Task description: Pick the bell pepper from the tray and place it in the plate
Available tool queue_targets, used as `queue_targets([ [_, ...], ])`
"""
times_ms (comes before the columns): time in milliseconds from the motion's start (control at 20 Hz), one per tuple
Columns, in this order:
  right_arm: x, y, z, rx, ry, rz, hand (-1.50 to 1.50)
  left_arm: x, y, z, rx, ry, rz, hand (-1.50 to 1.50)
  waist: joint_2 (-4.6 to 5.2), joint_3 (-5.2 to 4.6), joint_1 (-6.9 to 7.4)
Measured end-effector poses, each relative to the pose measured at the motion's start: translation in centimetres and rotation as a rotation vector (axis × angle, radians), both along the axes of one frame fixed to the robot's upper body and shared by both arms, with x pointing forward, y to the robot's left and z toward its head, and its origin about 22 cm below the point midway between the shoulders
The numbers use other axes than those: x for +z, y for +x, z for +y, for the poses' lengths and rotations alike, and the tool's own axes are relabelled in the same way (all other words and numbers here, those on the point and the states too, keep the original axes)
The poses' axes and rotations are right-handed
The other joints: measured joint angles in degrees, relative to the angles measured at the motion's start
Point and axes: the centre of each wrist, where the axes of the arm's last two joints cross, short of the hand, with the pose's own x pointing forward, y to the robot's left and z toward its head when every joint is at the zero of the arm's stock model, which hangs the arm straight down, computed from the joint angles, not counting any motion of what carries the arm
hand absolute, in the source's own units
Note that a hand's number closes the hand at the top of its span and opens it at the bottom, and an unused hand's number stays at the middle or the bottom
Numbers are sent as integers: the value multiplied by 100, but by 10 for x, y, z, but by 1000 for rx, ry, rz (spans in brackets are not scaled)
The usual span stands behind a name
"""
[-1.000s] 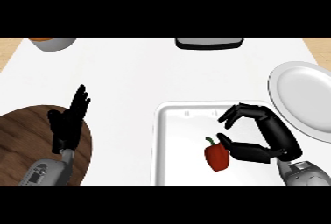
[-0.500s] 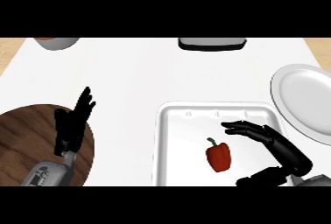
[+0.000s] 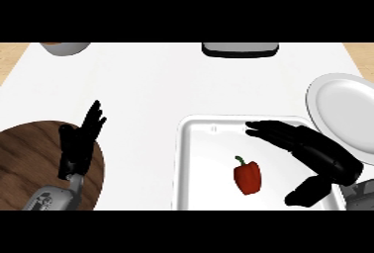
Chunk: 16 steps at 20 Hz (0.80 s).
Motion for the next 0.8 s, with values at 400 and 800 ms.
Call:
queue_targets([
  [400, 4, 0, 34, 40, -259, 138, -150, 0, -4, 2, -3, -5, -3, 0, 7, 9, 8],
  [800, -4, 8, 45, 38, -336, 185, -150, 3, -9, 2, -5, 4, 15, 0, 14, 11, -5],
])
